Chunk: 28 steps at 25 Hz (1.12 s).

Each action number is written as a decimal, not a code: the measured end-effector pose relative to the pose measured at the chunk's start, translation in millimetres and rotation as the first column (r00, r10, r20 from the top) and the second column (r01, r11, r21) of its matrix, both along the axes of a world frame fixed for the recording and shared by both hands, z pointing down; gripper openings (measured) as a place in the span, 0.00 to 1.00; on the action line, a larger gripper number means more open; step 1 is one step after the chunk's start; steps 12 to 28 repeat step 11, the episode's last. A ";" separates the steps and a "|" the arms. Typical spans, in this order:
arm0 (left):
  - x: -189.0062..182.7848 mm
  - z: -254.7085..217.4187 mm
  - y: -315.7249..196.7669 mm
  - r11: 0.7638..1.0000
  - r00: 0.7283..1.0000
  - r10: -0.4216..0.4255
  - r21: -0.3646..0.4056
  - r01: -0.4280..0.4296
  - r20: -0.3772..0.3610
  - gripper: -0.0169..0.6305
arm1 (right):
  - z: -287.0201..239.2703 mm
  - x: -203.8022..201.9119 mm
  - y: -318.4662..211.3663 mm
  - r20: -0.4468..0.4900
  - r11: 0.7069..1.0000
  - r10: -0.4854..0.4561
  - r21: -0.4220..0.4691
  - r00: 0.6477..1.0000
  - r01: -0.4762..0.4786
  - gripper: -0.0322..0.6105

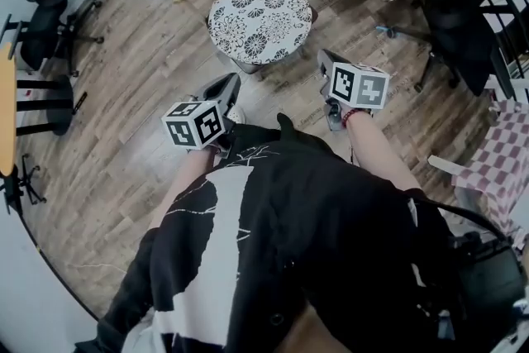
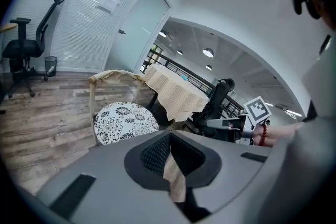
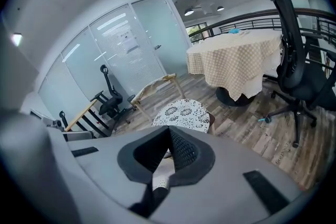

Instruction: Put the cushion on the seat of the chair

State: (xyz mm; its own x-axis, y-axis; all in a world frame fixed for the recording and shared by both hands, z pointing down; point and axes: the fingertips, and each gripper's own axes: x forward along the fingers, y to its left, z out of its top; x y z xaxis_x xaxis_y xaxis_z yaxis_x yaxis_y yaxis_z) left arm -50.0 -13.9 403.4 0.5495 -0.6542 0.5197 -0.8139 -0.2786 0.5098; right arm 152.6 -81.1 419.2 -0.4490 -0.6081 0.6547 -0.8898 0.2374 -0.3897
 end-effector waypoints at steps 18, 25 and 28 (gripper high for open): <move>9.1 4.2 44.1 1.000 1.000 -0.011 -0.001 0.011 0.008 0.05 | 11.0 8.8 44.2 -0.006 0.999 -0.018 -0.028 1.000 0.018 0.07; 9.1 4.2 44.1 1.000 1.000 -0.011 -0.001 0.011 0.008 0.05 | 11.0 8.8 44.2 -0.006 0.999 -0.018 -0.028 1.000 0.018 0.07; 9.1 4.2 44.1 1.000 1.000 -0.011 -0.001 0.011 0.008 0.05 | 11.0 8.8 44.2 -0.006 0.999 -0.018 -0.028 1.000 0.018 0.07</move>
